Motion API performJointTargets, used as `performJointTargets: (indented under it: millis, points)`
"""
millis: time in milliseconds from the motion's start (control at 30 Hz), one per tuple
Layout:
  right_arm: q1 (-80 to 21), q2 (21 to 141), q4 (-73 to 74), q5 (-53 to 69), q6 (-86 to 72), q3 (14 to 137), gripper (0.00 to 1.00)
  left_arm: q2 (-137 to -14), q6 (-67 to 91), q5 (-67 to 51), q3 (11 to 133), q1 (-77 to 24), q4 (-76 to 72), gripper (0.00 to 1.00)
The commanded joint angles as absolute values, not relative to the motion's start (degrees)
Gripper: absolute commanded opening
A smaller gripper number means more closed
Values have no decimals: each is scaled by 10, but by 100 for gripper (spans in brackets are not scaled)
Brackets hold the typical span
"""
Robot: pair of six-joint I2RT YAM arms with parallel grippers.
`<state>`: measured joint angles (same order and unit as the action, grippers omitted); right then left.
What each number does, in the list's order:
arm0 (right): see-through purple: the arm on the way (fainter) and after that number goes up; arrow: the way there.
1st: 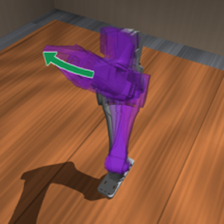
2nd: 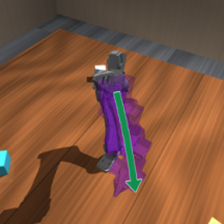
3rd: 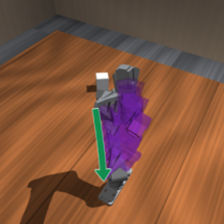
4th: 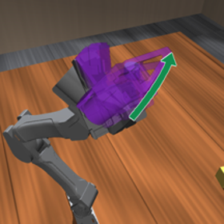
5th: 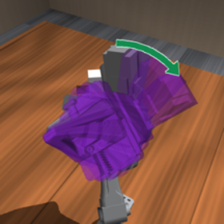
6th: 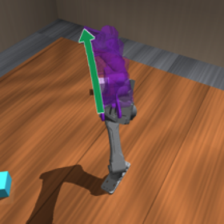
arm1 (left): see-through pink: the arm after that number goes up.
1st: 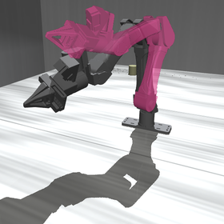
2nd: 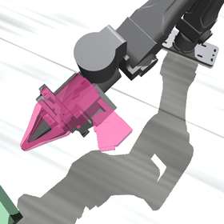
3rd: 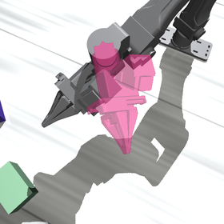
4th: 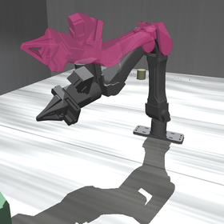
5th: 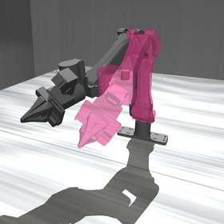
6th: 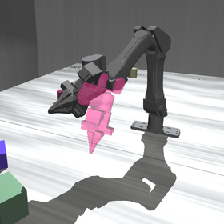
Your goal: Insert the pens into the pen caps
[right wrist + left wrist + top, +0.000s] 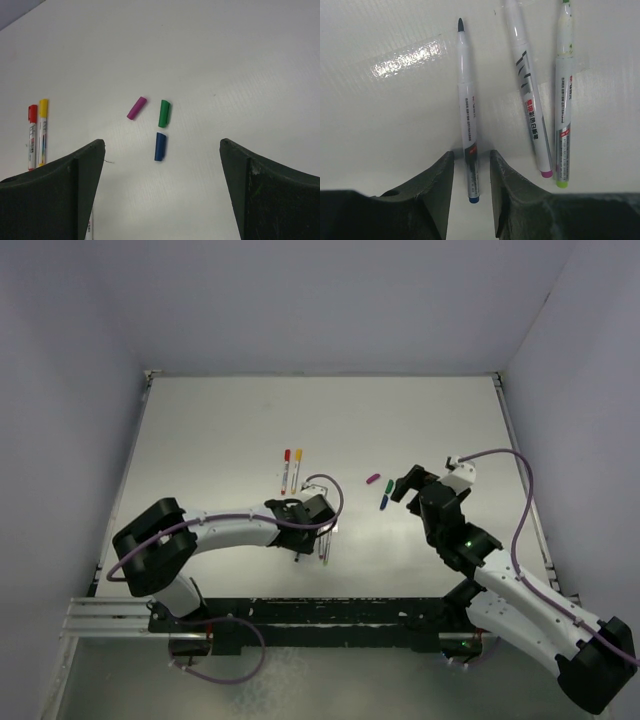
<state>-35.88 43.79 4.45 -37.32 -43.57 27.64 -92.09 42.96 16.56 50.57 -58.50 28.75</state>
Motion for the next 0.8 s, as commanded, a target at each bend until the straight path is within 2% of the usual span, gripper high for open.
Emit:
performJointTargets:
  millis: [0, 367, 533, 667, 767]
  points:
    - [-356, 431, 43, -374, -451, 278, 98, -929, 432, 157, 484, -575, 299, 37]
    - [-357, 405, 70, -377, -453, 277, 97, -956, 396, 145, 484, -534, 275, 34]
    - [-356, 401, 70, -380, -465, 274, 97, -980, 396, 142, 488, -534, 287, 25]
    - [-356, 406, 71, -380, -467, 278, 97, -991, 397, 126, 482, -535, 289, 8]
    - [-357, 413, 72, -380, -468, 280, 97, -982, 398, 116, 472, -536, 291, 3]
